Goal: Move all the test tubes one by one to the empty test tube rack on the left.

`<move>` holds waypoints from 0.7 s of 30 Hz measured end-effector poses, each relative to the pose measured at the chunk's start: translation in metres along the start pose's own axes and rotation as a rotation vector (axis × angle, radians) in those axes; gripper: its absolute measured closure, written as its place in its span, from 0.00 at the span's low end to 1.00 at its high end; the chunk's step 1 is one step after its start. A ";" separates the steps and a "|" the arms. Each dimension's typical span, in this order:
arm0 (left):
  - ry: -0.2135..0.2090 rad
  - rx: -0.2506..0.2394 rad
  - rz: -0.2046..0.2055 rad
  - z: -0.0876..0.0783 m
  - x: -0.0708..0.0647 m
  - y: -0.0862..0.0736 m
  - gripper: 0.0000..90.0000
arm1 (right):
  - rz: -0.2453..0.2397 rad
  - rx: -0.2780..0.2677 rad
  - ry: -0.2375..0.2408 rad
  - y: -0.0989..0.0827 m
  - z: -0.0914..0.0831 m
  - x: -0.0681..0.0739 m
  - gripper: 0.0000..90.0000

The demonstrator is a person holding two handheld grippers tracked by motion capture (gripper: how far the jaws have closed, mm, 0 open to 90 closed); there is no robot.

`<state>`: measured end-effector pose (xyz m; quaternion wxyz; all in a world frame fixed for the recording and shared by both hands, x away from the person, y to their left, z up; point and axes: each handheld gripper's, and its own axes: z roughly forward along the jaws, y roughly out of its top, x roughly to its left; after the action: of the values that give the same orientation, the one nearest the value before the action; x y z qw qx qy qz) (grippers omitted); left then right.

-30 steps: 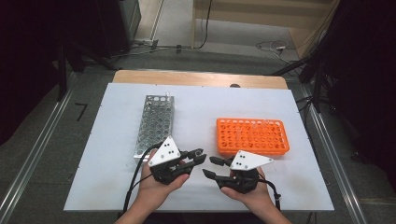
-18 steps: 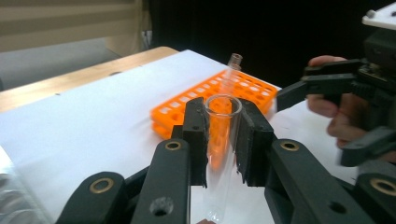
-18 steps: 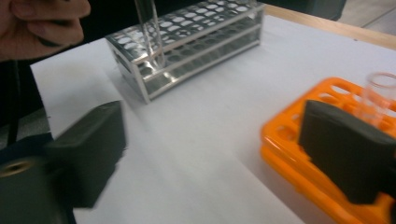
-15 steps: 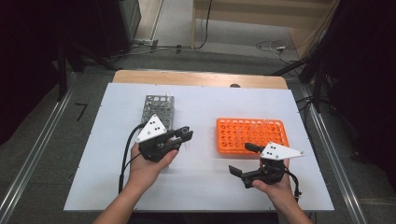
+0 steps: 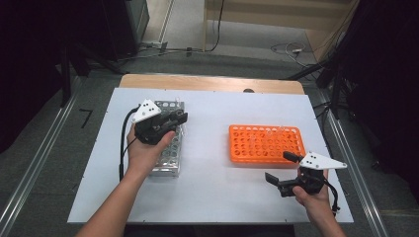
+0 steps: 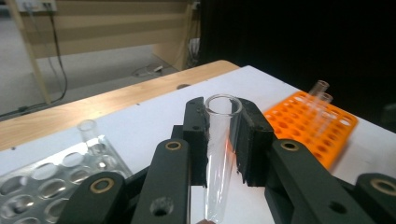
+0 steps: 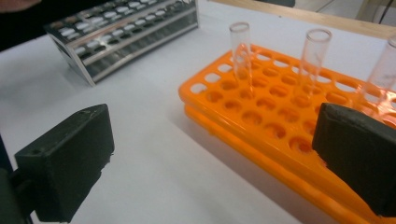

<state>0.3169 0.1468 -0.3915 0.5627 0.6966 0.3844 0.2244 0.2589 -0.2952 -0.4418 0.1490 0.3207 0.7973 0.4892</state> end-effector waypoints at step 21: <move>0.168 -0.005 0.015 0.042 0.047 0.019 0.84 | 0.045 -0.014 -0.047 -0.010 -0.005 -0.021 0.00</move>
<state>0.3817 0.1564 -0.3901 0.5288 0.6767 0.4243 0.2872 0.2677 -0.3155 -0.4493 0.1589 0.3490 0.7827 0.4902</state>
